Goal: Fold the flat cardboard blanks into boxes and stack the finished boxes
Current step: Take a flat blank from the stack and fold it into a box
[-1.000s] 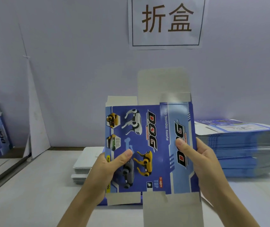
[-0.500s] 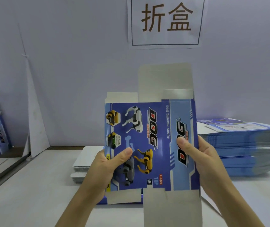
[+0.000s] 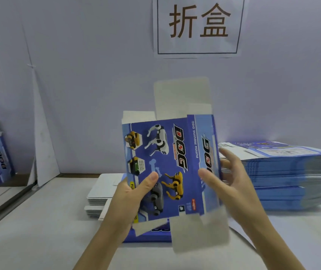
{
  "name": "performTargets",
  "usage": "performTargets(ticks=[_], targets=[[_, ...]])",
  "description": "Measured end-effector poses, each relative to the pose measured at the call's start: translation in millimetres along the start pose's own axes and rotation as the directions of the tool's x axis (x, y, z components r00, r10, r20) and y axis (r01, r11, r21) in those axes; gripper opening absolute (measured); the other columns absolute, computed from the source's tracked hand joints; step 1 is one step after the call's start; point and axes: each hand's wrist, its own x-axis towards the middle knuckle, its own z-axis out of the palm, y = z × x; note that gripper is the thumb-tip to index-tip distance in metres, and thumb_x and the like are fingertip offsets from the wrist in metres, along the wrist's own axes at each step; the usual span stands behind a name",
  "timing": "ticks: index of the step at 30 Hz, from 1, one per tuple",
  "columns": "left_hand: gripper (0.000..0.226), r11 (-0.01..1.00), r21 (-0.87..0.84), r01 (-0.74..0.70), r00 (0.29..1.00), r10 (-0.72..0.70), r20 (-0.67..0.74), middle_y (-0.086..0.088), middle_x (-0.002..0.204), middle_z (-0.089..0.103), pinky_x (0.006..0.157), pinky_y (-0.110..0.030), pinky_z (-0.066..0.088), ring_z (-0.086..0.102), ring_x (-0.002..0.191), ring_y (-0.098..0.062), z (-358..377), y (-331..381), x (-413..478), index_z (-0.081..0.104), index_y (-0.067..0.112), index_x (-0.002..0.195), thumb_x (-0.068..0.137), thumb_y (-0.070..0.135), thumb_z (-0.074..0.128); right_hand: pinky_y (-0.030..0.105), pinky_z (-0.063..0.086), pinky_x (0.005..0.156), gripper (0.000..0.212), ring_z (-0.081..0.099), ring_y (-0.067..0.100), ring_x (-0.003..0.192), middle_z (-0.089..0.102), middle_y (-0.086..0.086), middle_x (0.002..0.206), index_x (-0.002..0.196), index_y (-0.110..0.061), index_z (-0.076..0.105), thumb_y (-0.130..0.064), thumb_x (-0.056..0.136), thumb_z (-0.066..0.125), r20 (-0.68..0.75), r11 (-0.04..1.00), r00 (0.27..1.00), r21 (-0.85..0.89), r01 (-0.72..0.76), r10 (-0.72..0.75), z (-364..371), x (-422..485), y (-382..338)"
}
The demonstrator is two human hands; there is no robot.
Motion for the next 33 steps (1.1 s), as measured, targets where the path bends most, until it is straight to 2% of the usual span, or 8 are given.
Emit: performTargets(ticks=[5, 8, 13, 17, 21, 25, 29, 33], targets=[[0.076, 0.997, 0.008, -0.075, 0.975, 0.072, 0.210, 0.010, 0.117, 0.068, 0.078, -0.031, 0.059, 0.065, 0.108, -0.014, 6.4, 7.0, -6.7, 0.045, 0.038, 0.135, 0.064, 0.043, 0.070, 0.020, 0.057, 0.062, 0.072, 0.073, 0.012, 0.089, 0.074, -0.012, 0.102, 0.123, -0.026, 0.052, -0.040, 0.059, 0.085, 0.190, 1.000, 0.981, 0.001, -0.030, 0.030, 7.9, -5.9, 3.2], [0.097, 0.994, 0.088, -0.059, 0.987, 0.045, 0.152, 0.006, 0.130, 0.059, 0.093, -0.046, 0.054, 0.058, 0.119, -0.019, 1.7, 8.8, -3.7, 0.032, 0.042, 0.145, 0.058, 0.044, 0.076, 0.023, 0.058, 0.064, 0.066, 0.074, 0.018, 0.091, 0.075, -0.004, 0.105, 0.119, -0.026, 0.057, -0.046, 0.059, 0.077, 0.238, 0.994, 0.970, 0.086, -0.075, 0.052, 4.5, -8.3, -1.2], [0.050, 0.999, -0.047, 0.013, 0.959, 0.001, 0.282, -0.001, 0.109, 0.072, 0.071, -0.032, 0.059, 0.069, 0.100, -0.022, -7.0, 6.8, -4.5, 0.068, 0.037, 0.107, 0.060, 0.037, 0.083, 0.022, 0.057, 0.064, 0.073, 0.072, 0.014, 0.094, 0.073, -0.011, 0.106, 0.132, -0.033, 0.052, -0.044, 0.064, 0.077, 0.174, 0.995, 0.982, 0.055, -0.084, 0.073, -4.1, -0.9, -1.4], [0.082, 0.992, 0.120, -0.045, 0.989, 0.027, 0.147, 0.005, 0.109, 0.069, 0.066, -0.022, 0.057, 0.069, 0.096, -0.013, -0.1, 1.8, -2.8, 0.053, 0.038, 0.122, 0.051, 0.047, 0.092, 0.027, 0.058, 0.068, 0.055, 0.073, 0.023, 0.095, 0.074, 0.000, 0.110, 0.118, -0.029, 0.065, -0.044, 0.066, 0.076, 0.300, 0.985, 0.947, 0.091, -0.147, 0.114, -3.7, -6.0, 2.4], [0.051, 0.997, -0.048, 0.053, 0.948, -0.035, 0.317, -0.004, 0.103, 0.074, 0.064, -0.028, 0.058, 0.072, 0.093, -0.023, -13.1, 4.1, -1.2, 0.067, 0.028, 0.107, 0.059, 0.031, 0.083, 0.023, 0.057, 0.068, 0.079, 0.072, 0.014, 0.096, 0.073, -0.008, 0.110, 0.128, -0.034, 0.054, -0.054, 0.055, 0.076, 0.213, 0.998, 0.975, -0.010, -0.059, 0.060, -2.2, -1.8, 1.4], [0.086, 0.996, 0.087, -0.021, 0.980, 0.003, 0.200, -0.002, 0.109, 0.069, 0.073, -0.032, 0.059, 0.070, 0.095, -0.019, -8.5, -0.2, 1.1, 0.053, 0.032, 0.123, 0.043, 0.044, 0.084, 0.024, 0.058, 0.069, 0.047, 0.073, 0.020, 0.095, 0.074, -0.002, 0.110, 0.110, -0.037, 0.068, -0.046, 0.064, 0.074, 0.348, 0.988, 0.930, 0.058, -0.145, 0.116, -2.4, -7.3, 0.4], [0.055, 0.979, -0.153, 0.136, 0.947, -0.083, 0.310, -0.015, 0.103, 0.073, 0.064, -0.038, 0.059, 0.071, 0.090, -0.035, -16.3, 1.2, 1.6, 0.072, 0.016, 0.105, 0.052, 0.028, 0.081, 0.028, 0.059, 0.073, 0.086, 0.071, 0.012, 0.097, 0.071, -0.011, 0.110, 0.136, -0.035, 0.048, -0.051, 0.058, 0.081, 0.205, 0.987, 0.969, -0.111, -0.120, 0.141, -0.5, -3.4, 3.0], [0.050, 0.972, -0.214, 0.097, 0.958, -0.032, 0.285, -0.015, 0.105, 0.072, 0.063, -0.033, 0.058, 0.072, 0.091, -0.031, -14.6, 2.6, 2.9, 0.073, 0.022, 0.101, 0.053, 0.033, 0.085, 0.024, 0.057, 0.069, 0.077, 0.072, 0.016, 0.096, 0.071, -0.004, 0.112, 0.136, -0.036, 0.047, -0.047, 0.065, 0.073, 0.194, 0.984, 0.965, -0.077, -0.163, 0.175, -4.0, -0.5, 0.9]])
